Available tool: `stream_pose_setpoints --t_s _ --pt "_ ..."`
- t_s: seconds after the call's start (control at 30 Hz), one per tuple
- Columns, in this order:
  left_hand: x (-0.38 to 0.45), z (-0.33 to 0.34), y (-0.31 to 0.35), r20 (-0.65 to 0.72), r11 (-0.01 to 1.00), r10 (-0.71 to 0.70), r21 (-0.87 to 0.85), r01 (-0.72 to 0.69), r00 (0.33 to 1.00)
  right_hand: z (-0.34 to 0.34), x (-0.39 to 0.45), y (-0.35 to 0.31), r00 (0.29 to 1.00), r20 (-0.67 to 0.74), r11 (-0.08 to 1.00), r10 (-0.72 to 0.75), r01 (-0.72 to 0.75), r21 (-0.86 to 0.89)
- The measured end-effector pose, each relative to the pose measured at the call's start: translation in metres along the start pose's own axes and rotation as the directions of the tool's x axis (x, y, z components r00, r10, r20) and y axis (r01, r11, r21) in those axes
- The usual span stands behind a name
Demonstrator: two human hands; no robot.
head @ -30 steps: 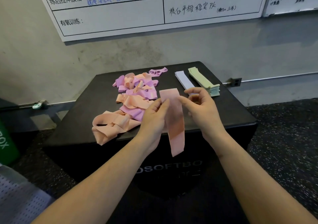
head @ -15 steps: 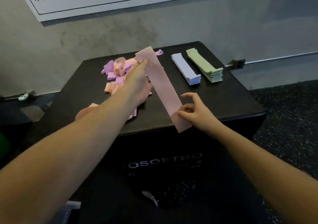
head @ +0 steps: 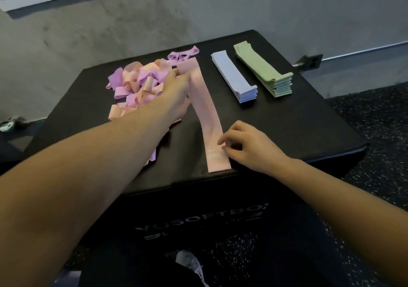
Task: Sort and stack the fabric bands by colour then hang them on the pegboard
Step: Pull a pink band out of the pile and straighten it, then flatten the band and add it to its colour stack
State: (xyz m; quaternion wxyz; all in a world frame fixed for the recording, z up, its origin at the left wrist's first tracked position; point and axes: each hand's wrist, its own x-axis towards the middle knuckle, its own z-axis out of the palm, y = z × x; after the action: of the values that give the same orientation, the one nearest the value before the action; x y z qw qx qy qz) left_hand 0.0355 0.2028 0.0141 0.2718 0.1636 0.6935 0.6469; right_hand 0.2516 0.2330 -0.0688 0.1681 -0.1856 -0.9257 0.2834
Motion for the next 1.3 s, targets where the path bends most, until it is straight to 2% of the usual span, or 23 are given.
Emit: stream_pose_setpoints --t_s 0.07,0.17,0.4,0.6,0.7,0.8,0.93,1.03,1.2,1.3 --pt "0.012 0.008 -0.007 -0.004 0.999 -0.024 0.033 0.024 1.0 0.0 0.001 0.008 0.988 0.006 0.985 -0.152 0.151 -0.088" --pt "0.032 0.017 -0.018 0.025 0.993 -0.065 0.104 0.062 0.998 -0.001 0.001 0.013 0.966 0.141 0.967 -0.217 0.232 -0.103" --pt "0.075 0.013 -0.033 -0.058 0.93 0.017 0.367 0.005 0.998 0.005 0.002 0.019 0.955 0.139 0.947 -0.262 0.282 -0.153" --pt "0.088 0.012 -0.035 -0.048 0.896 0.018 0.445 0.006 0.999 0.005 0.003 0.019 0.95 0.132 0.941 -0.281 0.3 -0.154" --pt "0.082 0.004 -0.034 -0.02 0.845 0.116 0.527 -0.088 0.993 0.002 0.004 0.018 0.958 0.156 0.958 -0.242 0.261 -0.118" --pt "0.065 -0.007 -0.029 0.075 0.825 0.192 0.528 -0.203 0.978 0.001 0.003 0.018 0.975 0.104 0.979 -0.197 0.201 -0.033" --pt "0.026 -0.036 -0.024 0.234 0.689 0.312 0.611 -0.389 0.921 -0.001 0.003 0.015 0.985 0.063 0.984 -0.163 0.158 0.078" --pt "-0.001 -0.072 -0.027 0.364 0.556 0.349 0.661 -0.504 0.863 -0.003 0.004 0.015 0.992 0.026 0.974 -0.119 0.112 0.197" --pt "-0.026 -0.138 -0.035 0.429 0.379 0.369 0.74 -0.555 0.825 -0.007 0.01 0.005 0.999 0.039 0.939 -0.021 0.007 0.344" --pt "-0.031 -0.167 -0.051 0.381 0.315 0.373 0.806 -0.501 0.846 -0.001 0.023 -0.015 0.999 0.035 0.932 -0.03 0.015 0.361"
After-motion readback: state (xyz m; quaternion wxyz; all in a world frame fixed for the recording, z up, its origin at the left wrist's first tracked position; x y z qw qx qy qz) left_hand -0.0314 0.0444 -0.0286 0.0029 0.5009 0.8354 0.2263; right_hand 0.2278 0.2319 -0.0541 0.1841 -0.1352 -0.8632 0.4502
